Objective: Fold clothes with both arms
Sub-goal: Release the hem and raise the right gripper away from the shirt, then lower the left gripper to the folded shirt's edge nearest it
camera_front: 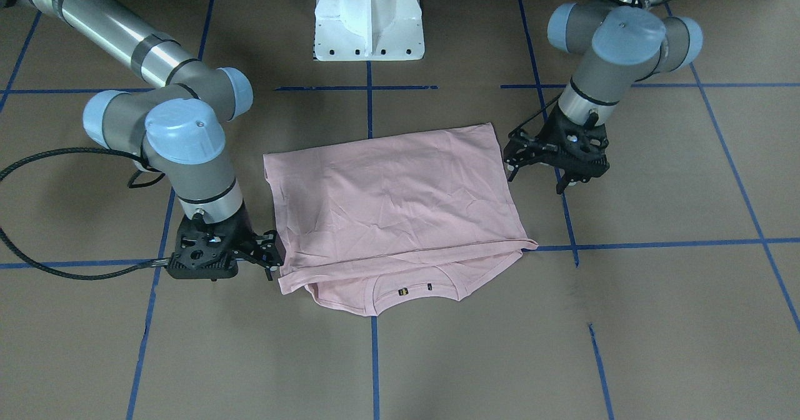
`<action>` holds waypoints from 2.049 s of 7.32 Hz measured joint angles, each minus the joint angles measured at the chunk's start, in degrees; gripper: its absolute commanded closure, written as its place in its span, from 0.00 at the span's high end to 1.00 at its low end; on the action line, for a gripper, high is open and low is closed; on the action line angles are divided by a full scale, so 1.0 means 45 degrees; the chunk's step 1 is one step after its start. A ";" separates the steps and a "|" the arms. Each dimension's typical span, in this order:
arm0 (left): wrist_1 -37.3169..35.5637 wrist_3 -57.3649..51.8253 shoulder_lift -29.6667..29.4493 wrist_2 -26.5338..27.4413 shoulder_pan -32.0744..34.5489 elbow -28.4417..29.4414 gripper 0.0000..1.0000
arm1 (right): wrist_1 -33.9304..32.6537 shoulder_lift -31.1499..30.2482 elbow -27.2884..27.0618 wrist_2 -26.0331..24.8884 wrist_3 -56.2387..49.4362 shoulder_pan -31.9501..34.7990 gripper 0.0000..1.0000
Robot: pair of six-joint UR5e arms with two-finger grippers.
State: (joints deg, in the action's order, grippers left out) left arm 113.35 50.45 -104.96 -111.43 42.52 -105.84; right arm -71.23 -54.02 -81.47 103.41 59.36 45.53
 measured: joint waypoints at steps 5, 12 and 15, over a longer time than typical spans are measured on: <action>0.1912 0.6807 0.2224 0.2560 -0.3483 -0.1156 0.52 | 0.0044 -0.0917 -0.0954 0.0136 -0.0499 0.0212 1.00; 0.1955 0.8019 0.1545 0.3238 -0.4716 -0.0410 0.00 | 0.0047 -0.0964 -0.0959 0.0101 -0.0478 0.0214 1.00; 0.1935 0.7575 0.1730 0.3179 -0.4599 -0.0606 0.00 | 0.0047 -0.0977 -0.0959 0.0087 -0.0447 0.0194 1.00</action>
State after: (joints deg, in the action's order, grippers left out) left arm 122.06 84.54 -97.17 -97.12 21.82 -108.56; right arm -71.02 -58.41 -85.78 103.80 57.35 46.41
